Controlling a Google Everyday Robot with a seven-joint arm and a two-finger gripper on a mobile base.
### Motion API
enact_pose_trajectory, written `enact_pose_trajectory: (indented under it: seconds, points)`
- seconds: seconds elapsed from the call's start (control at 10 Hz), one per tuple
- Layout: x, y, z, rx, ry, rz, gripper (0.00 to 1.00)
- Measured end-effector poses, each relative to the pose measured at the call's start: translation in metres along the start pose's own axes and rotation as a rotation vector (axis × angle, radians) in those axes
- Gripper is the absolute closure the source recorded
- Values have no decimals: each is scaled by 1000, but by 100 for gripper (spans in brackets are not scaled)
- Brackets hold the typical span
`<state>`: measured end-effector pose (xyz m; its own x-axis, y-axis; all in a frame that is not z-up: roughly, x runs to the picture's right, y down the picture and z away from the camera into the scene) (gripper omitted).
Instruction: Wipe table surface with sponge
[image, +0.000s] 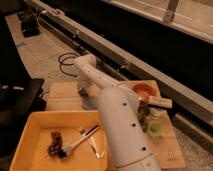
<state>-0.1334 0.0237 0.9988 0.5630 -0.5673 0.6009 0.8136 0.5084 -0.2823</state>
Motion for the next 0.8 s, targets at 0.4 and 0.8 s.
enact_pose_trajectory:
  seconds: [0.4,0.8]
  points:
    - [0,1,-1,3,2,-6,93]
    - [-8,6,-6,6,-1,6,100]
